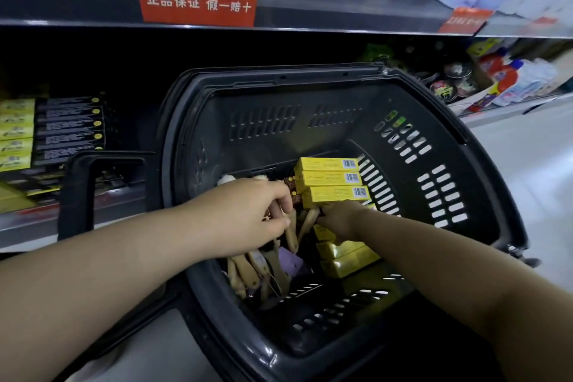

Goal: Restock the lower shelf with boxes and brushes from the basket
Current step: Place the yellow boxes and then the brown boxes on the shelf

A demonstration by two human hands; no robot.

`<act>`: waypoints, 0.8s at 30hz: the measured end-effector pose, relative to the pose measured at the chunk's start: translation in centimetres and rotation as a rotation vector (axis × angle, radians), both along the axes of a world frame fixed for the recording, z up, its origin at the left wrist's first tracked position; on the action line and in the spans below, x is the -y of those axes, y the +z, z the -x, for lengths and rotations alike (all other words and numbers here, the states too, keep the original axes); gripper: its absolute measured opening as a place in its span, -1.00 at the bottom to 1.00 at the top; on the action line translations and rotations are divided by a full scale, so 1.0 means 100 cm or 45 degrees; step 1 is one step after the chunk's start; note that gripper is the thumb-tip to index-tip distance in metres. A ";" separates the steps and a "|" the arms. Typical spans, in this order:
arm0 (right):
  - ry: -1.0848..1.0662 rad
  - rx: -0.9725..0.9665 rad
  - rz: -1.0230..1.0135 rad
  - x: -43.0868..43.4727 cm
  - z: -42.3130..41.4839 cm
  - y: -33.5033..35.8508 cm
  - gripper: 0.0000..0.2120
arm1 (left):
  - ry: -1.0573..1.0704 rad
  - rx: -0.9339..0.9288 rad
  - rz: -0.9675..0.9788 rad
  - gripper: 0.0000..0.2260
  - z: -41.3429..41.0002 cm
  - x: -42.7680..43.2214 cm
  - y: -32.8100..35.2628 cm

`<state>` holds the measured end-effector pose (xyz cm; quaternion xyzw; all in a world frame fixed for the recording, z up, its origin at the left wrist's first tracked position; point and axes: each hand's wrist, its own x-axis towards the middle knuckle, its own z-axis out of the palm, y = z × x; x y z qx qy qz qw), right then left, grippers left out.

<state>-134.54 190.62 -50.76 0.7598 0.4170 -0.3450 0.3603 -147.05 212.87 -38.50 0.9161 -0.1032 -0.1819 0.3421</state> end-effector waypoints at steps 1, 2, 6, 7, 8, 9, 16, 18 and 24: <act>0.038 0.012 -0.004 -0.003 0.003 0.004 -0.43 | 0.012 -0.012 0.026 -0.87 0.000 0.000 0.000; 0.055 0.024 -0.022 -0.006 0.005 0.010 -0.47 | 0.036 -0.030 0.066 -0.88 0.000 -0.001 0.000; -0.238 0.100 -0.364 -0.018 0.007 0.069 -0.45 | 0.317 -0.203 0.319 -0.84 -0.001 -0.002 0.002; -0.347 0.105 -0.522 -0.019 0.007 0.090 -0.46 | 0.438 -0.293 0.434 -0.80 -0.002 -0.001 0.003; -0.436 0.102 -0.684 -0.019 0.008 0.112 -0.49 | 0.569 -0.429 0.594 -0.74 -0.003 0.000 0.006; -0.502 0.092 -0.844 -0.019 0.012 0.133 -0.53 | 0.693 -0.600 0.774 -0.64 -0.004 0.000 0.008; -0.194 0.074 -1.601 -0.035 0.067 0.174 -0.49 | 1.085 -0.959 1.480 -0.54 -0.009 0.002 0.016; -0.065 0.074 -1.640 -0.039 0.072 0.164 -0.51 | 1.160 -0.864 1.585 -0.70 -0.010 0.002 0.016; -0.598 -0.045 -1.231 -0.026 0.048 0.135 -0.21 | 1.161 -0.694 1.508 -0.87 -0.007 0.000 0.011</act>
